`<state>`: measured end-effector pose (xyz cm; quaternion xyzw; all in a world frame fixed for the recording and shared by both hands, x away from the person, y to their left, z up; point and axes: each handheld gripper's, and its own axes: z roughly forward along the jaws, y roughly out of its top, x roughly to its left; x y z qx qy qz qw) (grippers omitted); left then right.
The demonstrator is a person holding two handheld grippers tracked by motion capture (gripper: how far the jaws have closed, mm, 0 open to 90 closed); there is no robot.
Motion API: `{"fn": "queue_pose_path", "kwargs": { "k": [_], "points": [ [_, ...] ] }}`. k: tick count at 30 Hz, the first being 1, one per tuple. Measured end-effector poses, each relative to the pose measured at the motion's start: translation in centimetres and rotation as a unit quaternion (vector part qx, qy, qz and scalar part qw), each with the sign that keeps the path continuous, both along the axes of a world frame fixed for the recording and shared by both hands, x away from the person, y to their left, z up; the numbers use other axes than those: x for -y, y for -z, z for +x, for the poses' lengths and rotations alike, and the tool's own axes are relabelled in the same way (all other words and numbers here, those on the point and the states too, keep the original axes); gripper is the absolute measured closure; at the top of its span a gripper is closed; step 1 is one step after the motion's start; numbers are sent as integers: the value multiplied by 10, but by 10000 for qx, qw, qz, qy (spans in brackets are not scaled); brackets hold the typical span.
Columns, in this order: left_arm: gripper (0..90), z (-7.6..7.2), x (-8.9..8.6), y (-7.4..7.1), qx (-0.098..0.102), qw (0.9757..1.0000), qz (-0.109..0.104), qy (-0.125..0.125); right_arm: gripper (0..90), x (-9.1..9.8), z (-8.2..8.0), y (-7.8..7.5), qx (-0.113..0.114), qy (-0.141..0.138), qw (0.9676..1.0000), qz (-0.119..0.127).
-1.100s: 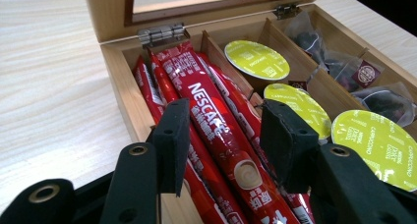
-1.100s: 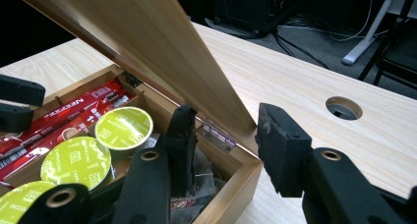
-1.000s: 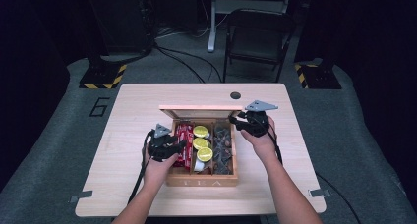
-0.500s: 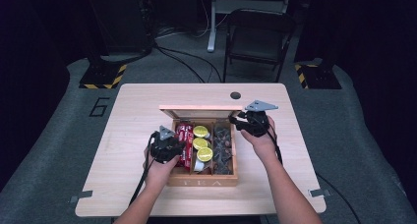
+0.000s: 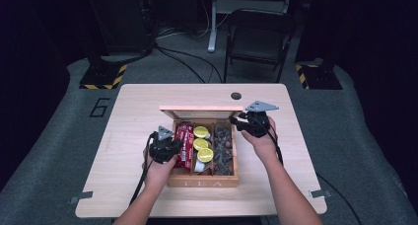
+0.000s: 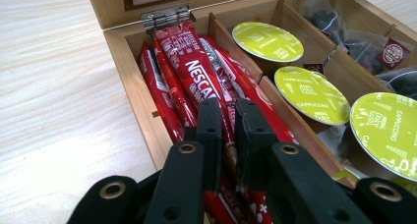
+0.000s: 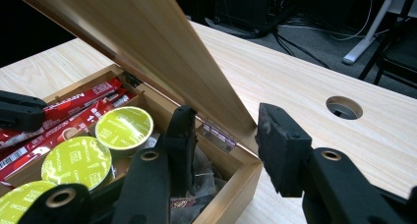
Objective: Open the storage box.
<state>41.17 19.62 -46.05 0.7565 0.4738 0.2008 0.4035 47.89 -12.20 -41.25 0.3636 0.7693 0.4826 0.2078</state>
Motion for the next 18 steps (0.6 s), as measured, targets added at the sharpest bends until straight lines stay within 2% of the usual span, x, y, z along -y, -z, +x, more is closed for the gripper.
{"fn": "queue_pose_path", "kwargs": {
  "k": [7,18],
  "points": [
    [838,-1,-2,-2,-9,10000,-82,-16,588,0,0,0,-6,10,10000,9],
    [850,-3,-5,-5,16,10000,-82,7,588,0,0,0,-2,-3,10000,10]
  ]
}}
